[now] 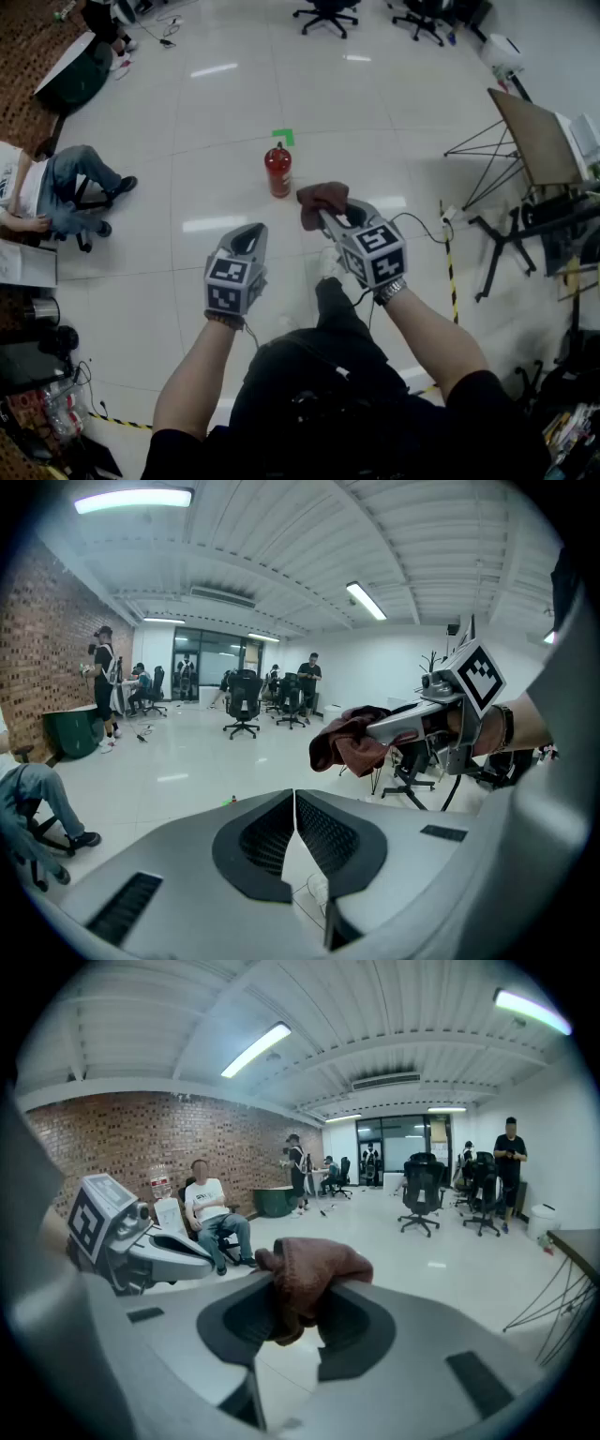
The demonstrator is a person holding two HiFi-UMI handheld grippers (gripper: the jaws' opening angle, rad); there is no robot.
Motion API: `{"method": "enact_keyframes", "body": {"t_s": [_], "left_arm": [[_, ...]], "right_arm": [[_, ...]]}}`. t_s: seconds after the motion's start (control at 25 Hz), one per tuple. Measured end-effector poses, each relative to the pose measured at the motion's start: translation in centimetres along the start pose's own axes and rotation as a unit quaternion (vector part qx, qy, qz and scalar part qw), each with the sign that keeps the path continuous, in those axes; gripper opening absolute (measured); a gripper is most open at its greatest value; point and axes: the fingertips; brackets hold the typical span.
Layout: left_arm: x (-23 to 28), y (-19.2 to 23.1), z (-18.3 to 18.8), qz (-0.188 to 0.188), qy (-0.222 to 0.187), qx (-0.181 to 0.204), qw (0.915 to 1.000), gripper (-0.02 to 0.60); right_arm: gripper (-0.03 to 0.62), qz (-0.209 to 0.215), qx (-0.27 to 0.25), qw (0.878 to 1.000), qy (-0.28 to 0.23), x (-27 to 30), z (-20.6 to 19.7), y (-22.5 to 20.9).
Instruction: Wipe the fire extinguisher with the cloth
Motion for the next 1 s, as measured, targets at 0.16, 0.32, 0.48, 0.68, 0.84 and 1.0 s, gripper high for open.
{"method": "enact_keyframes", "body": {"t_s": [0.16,0.32,0.48,0.68,0.84,1.0], "left_arm": [[4.8,1.9,1.1,0.001,0.01,-0.002,0.9999,0.003],[9.6,4.6,2.6,0.016,0.022,-0.014,0.9995,0.003],[15.6,6.9,3.6,0.04,0.039,-0.032,0.9979,0.003],[21.6,10.3,3.5,0.086,0.051,-0.059,0.9932,0.003],[26.5,14.5,3.0,0.118,0.064,-0.058,0.9893,0.02],[30.7,19.1,1.5,0.125,0.074,-0.048,0.9882,0.02]], "right_arm": [[0.12,0.005,0.004,1.0,0.005,4.3,0.4,-4.0],[0.12,0.026,-0.002,0.999,0.019,8.9,0.8,-7.5],[0.12,0.056,-0.021,0.998,0.035,13.9,0.8,-12.1],[0.12,0.1,-0.042,0.992,0.069,20.0,-0.9,-16.1],[0.12,0.115,-0.039,0.99,0.077,25.5,-2.2,-18.4],[0.12,0.116,-0.034,0.99,0.071,30.7,-3.9,-19.4]]}}
Point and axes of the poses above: the fingertips, and each gripper's own axes: x forward along the fingers, y to its left, z out of its top, and after that the axes turned 7 degrees about -z, right-handed
